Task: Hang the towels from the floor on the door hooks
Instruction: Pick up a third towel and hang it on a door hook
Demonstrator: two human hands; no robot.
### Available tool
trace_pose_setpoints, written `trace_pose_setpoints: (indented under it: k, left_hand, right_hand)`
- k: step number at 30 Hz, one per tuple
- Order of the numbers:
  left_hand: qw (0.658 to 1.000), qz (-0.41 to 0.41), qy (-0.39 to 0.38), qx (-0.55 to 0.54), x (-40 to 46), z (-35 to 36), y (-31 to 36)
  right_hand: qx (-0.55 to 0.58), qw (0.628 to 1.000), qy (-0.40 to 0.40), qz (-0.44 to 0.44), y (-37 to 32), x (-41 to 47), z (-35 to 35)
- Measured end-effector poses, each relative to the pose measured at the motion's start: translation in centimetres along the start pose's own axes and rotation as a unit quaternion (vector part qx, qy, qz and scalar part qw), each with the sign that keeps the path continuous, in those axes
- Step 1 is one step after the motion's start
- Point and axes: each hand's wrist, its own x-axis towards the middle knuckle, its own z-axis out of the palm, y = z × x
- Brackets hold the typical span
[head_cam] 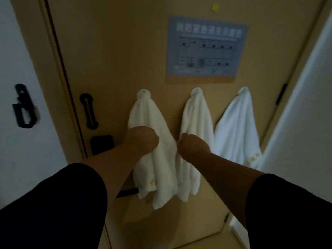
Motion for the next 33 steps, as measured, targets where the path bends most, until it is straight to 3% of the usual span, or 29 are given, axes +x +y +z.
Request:
trace_pose_setpoints:
  k: [5,11,20,26,33]
  left_hand:
    - [0.971,0.199,0.105,-0.075,-1.5,2.3,5.6]
    - [0.921,0.357,0.051,-0.148,-3.8,3.2,16.3]
    - [0.845,0.509,-0.030,-0.158,-13.5,2.8,34.0]
    - [0.781,0.608,-0.058,-0.132,-25.6,1.2,46.1]
    - [0.734,0.665,-0.091,-0.102,-41.6,0.8,56.9]
  right_hand:
    - [-0.056,0.996,-0.003,0.063,4.4,-6.5,-0.4]
    - [-0.108,0.980,-0.028,0.168,11.7,-14.5,-3.6]
    - [-0.130,0.924,0.002,0.361,23.3,-31.3,-9.3]
    - [-0.139,0.878,0.005,0.458,30.1,-47.5,-13.4]
    - [-0.129,0.838,-0.004,0.531,35.2,-66.7,-17.7]
